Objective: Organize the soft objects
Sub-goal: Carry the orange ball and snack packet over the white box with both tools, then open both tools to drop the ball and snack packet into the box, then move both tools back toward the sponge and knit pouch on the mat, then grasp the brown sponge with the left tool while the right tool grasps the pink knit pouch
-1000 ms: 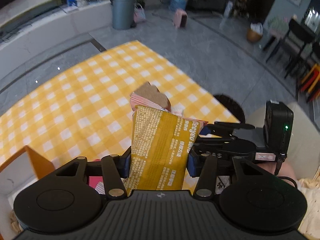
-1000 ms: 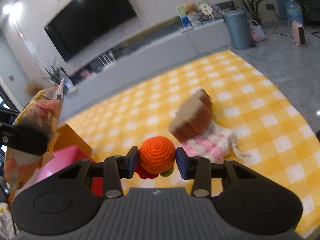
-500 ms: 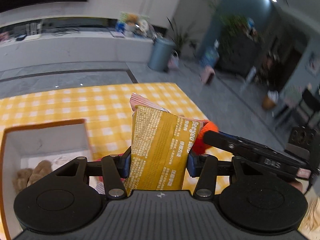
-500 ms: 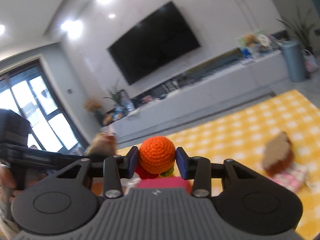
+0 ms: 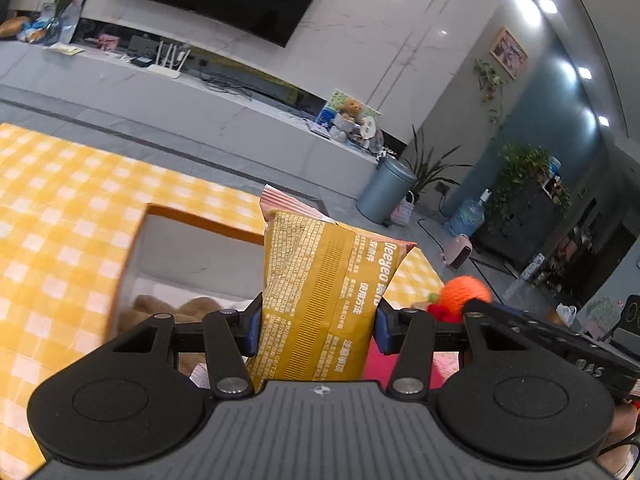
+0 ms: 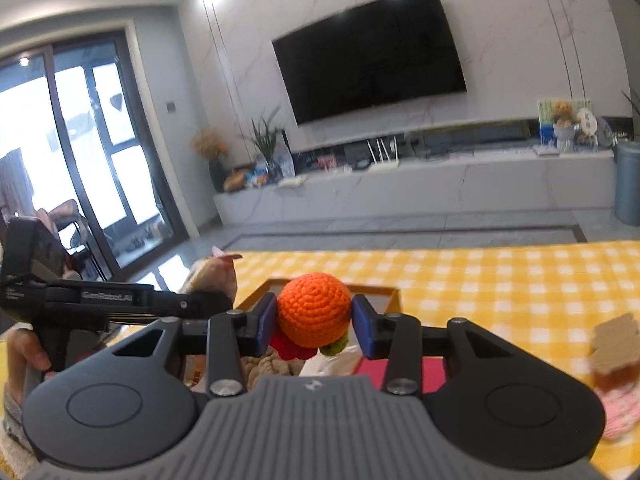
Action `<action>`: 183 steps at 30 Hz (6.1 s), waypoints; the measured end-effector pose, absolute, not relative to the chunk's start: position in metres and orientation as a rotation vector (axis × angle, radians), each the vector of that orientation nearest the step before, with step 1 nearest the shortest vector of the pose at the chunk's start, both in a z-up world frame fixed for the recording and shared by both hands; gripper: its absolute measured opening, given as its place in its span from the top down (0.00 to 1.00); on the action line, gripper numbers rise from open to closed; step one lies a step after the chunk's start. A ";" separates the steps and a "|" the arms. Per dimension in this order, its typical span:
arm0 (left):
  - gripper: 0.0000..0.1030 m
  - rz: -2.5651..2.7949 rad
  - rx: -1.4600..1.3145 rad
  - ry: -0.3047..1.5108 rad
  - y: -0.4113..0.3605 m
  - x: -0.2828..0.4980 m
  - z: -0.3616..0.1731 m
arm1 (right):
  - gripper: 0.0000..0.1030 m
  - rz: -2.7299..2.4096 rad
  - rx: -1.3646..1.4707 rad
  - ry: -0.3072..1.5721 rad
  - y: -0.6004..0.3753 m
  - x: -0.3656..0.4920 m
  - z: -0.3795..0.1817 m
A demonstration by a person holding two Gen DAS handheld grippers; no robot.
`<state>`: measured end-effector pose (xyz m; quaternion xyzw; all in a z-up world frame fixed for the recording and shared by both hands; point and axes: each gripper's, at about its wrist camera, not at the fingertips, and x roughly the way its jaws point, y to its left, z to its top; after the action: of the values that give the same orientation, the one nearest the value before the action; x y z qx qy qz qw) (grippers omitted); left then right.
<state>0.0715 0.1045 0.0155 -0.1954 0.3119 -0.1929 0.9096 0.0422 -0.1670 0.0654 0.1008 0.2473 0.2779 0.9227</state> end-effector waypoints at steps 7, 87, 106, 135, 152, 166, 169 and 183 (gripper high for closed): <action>0.44 -0.404 -0.365 0.705 0.126 0.074 -0.004 | 0.60 0.531 -0.051 0.667 -0.077 0.111 0.041; 0.00 -0.087 -0.083 0.775 0.096 0.081 -0.023 | 0.09 -0.012 -0.262 0.539 -0.064 0.034 0.048; 0.00 -0.167 -0.112 0.703 0.094 0.063 0.006 | 0.08 0.184 -0.256 0.553 -0.063 0.026 0.034; 0.29 -0.444 0.017 0.327 -0.020 0.009 0.037 | 0.08 -0.201 0.077 0.478 -0.290 -0.021 0.068; 0.00 -0.348 0.137 0.336 -0.107 0.056 0.057 | 0.05 -0.296 0.307 0.669 -0.400 0.055 -0.008; 0.00 -0.485 0.287 0.567 -0.208 0.128 0.000 | 0.05 -0.286 0.390 0.749 -0.429 0.068 -0.063; 0.00 -0.531 0.274 0.652 -0.223 0.144 -0.013 | 0.05 -0.300 0.418 0.780 -0.434 0.073 -0.071; 0.00 -0.538 0.184 0.988 -0.305 0.209 -0.075 | 0.05 -0.313 0.421 0.831 -0.437 0.074 -0.082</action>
<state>0.2092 -0.3046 -0.0754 0.0870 0.4676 -0.2548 0.8419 0.0738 -0.4373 -0.0822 0.2020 0.3991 -0.1501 0.8817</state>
